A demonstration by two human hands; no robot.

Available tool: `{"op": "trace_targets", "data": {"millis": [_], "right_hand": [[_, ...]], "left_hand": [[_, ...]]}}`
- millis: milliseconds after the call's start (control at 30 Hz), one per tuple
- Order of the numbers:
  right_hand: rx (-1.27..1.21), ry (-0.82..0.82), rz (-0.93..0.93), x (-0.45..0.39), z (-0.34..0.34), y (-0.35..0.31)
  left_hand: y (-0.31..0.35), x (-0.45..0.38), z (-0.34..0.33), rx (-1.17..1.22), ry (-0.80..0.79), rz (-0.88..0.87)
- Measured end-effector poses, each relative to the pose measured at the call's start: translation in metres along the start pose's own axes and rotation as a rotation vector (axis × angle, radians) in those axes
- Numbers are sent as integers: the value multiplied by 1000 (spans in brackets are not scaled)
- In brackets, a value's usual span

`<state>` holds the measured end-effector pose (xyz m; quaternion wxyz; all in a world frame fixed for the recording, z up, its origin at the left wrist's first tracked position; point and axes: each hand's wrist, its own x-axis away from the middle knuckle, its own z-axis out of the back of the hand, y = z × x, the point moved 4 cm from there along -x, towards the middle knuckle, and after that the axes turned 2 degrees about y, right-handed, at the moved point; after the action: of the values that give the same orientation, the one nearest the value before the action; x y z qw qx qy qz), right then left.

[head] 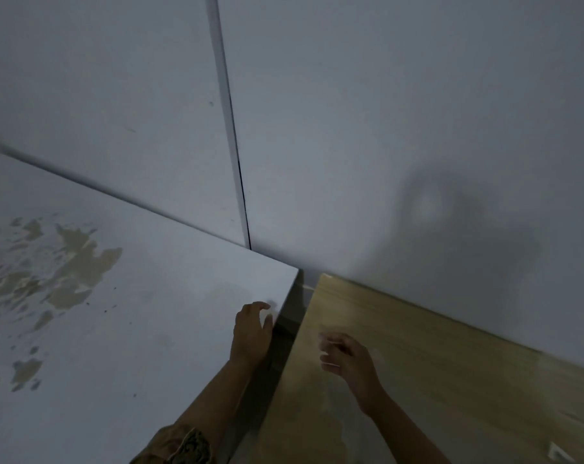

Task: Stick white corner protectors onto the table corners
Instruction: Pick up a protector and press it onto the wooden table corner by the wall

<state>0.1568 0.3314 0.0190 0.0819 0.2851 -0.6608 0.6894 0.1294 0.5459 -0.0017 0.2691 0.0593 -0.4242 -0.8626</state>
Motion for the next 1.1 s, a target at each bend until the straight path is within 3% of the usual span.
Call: {"op": "trace_targets", "data": {"millis": [467, 667, 1100], "right_hand": [[362, 201, 127, -185, -53, -49], [427, 187, 138, -222, -63, -42], [299, 123, 102, -234, -59, -31]], "left_hand": [[-2, -137, -44, -161, 87, -394], [-12, -147, -63, -241, 89, -453], [-14, -144, -70, -260, 85, -449]]}}
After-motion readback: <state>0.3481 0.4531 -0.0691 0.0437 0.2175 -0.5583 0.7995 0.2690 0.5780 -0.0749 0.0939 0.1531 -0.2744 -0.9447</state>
